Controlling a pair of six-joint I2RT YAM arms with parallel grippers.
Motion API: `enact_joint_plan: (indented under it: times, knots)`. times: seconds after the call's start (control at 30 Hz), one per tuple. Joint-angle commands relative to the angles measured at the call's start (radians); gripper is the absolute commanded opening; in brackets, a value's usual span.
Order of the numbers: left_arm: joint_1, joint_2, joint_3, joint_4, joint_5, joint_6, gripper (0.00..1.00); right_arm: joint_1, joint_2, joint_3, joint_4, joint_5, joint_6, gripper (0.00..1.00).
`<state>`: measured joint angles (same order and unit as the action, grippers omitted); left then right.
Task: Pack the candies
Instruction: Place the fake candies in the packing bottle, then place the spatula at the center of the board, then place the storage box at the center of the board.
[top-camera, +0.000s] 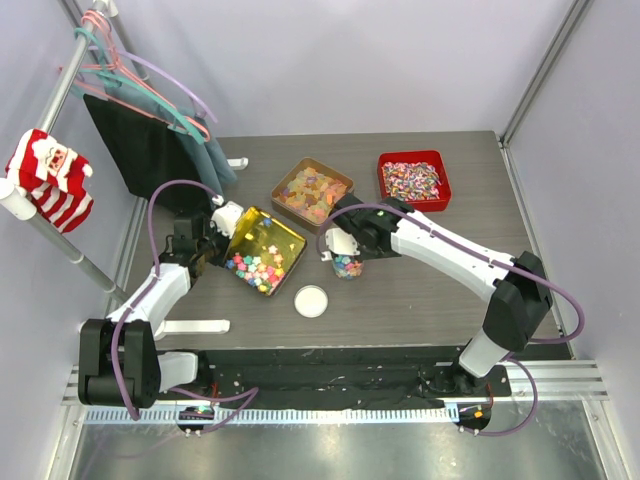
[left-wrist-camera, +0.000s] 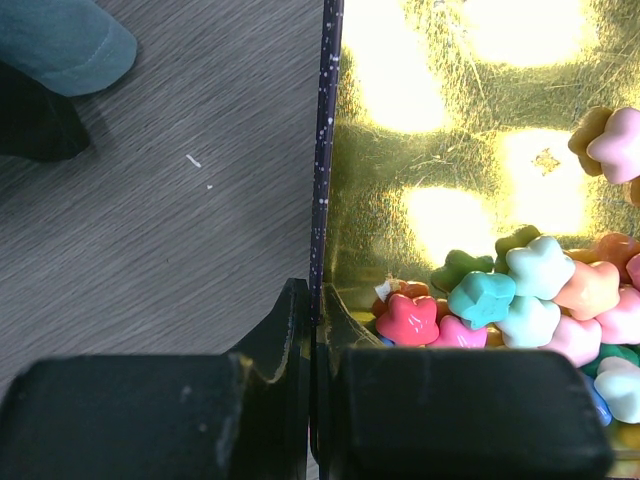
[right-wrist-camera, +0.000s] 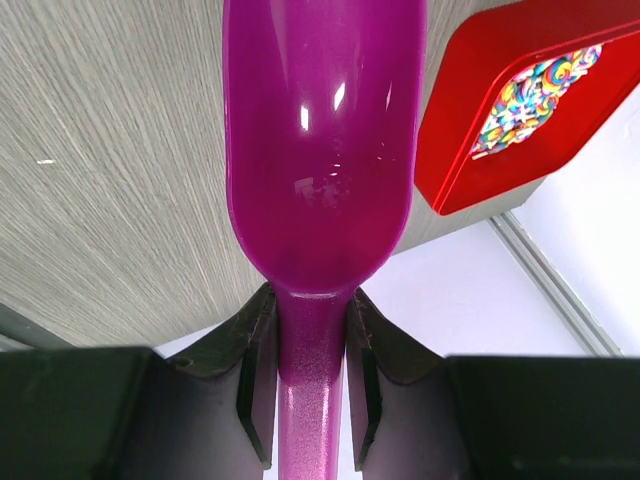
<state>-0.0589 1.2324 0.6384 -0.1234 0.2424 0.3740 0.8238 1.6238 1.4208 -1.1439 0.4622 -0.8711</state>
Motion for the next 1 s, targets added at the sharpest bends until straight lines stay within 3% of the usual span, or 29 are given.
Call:
enact_joint_plan:
  times: [0.0, 0.3, 0.43, 0.8, 0.97]
  knots:
    - [-0.004, -0.004, 0.026, 0.082, 0.024, -0.017, 0.00, 0.006, -0.048, 0.053, 0.027, -0.046, -0.008, 0.01]
    - [-0.004, -0.010, 0.026, 0.077, 0.031, -0.015, 0.00, -0.015, -0.169, -0.057, 0.220, -0.198, 0.066, 0.01]
    - [-0.004, -0.001, 0.036, 0.061, 0.034, -0.012, 0.00, -0.043, -0.217, -0.138, 0.347, -0.172, 0.109, 0.01]
    - [-0.004, 0.058, 0.095, -0.044, 0.067, 0.022, 0.00, -0.463, -0.361, -0.384, 0.575, -0.306, 0.196, 0.01]
    - [-0.004, 0.113, 0.139, -0.108, 0.048, 0.043, 0.00, -0.583, -0.432, -0.468, 0.615, -0.358, 0.201, 0.01]
